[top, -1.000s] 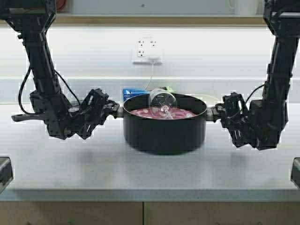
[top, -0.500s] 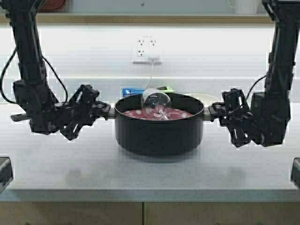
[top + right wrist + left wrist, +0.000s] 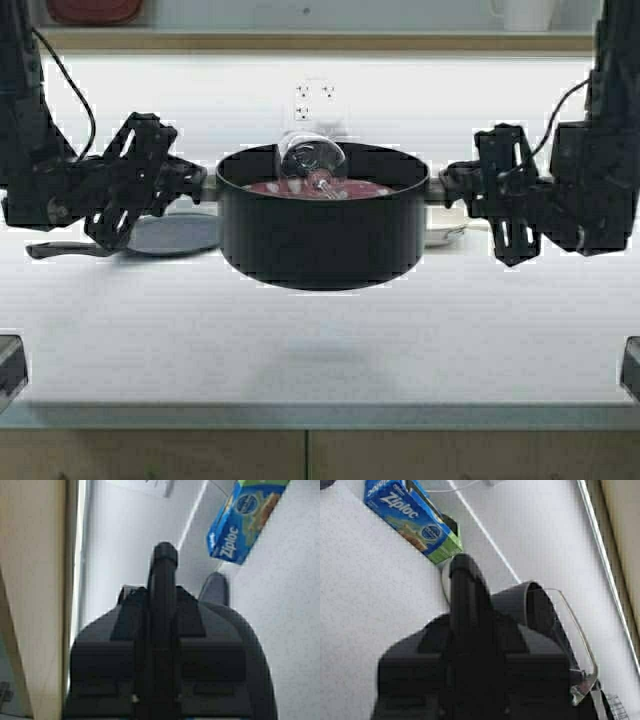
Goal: Open the cabinet, put the pot inside, then close it
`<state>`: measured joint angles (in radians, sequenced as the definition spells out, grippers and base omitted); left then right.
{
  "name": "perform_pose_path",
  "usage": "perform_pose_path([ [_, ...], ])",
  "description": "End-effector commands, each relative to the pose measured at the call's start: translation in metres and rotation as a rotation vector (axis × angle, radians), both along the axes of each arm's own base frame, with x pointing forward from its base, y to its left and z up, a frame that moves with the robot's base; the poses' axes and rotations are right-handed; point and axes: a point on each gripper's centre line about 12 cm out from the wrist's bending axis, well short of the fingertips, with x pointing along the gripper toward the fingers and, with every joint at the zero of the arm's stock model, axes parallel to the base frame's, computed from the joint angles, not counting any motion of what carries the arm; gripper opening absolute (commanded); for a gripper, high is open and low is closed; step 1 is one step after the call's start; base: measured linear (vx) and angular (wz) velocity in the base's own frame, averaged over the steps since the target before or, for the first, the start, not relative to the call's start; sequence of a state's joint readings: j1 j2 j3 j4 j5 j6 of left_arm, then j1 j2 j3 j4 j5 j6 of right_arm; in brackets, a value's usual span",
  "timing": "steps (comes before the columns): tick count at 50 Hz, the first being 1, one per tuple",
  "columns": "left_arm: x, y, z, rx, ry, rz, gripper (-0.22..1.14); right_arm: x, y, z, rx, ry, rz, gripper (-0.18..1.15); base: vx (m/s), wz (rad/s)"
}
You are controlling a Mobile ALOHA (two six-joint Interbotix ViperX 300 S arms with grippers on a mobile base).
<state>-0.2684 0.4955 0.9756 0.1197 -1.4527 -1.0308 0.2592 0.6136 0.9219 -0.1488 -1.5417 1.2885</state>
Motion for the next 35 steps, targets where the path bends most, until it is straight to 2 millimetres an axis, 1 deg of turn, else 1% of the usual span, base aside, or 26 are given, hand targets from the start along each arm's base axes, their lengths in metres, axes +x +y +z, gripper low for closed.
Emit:
perform_pose_path([
  [1, -0.016, -0.014, 0.038, 0.029, -0.119, -0.026, 0.02, -0.018, 0.01, 0.033, -0.057, -0.093, 0.048, 0.07, -0.01, 0.0],
  [7, -0.036, -0.012, 0.056, 0.019, -0.137, -0.026, 0.02, -0.034, 0.014, 0.051, -0.053, -0.112, 0.073, 0.07, -0.01, 0.0],
  [15, -0.062, -0.009, 0.08, 0.004, -0.159, -0.025, 0.02, -0.059, 0.024, 0.078, -0.043, -0.136, 0.124, 0.07, 0.0, 0.0],
  [20, -0.077, -0.006, 0.09, 0.002, -0.148, -0.012, 0.03, -0.072, 0.025, 0.092, -0.043, -0.136, 0.123, 0.07, 0.0, 0.0],
  [23, -0.083, -0.004, 0.097, 0.0, -0.14, -0.004, 0.03, -0.077, 0.026, 0.102, -0.042, -0.146, 0.122, 0.07, 0.0, 0.0],
  [27, -0.09, -0.007, 0.109, 0.014, -0.142, -0.012, 0.04, -0.081, 0.027, 0.114, -0.051, -0.141, 0.133, 0.07, 0.0, 0.0],
  [35, -0.094, -0.014, 0.143, 0.055, -0.146, -0.02, 0.04, -0.085, 0.034, 0.145, -0.072, -0.136, 0.153, 0.07, 0.0, 0.0],
])
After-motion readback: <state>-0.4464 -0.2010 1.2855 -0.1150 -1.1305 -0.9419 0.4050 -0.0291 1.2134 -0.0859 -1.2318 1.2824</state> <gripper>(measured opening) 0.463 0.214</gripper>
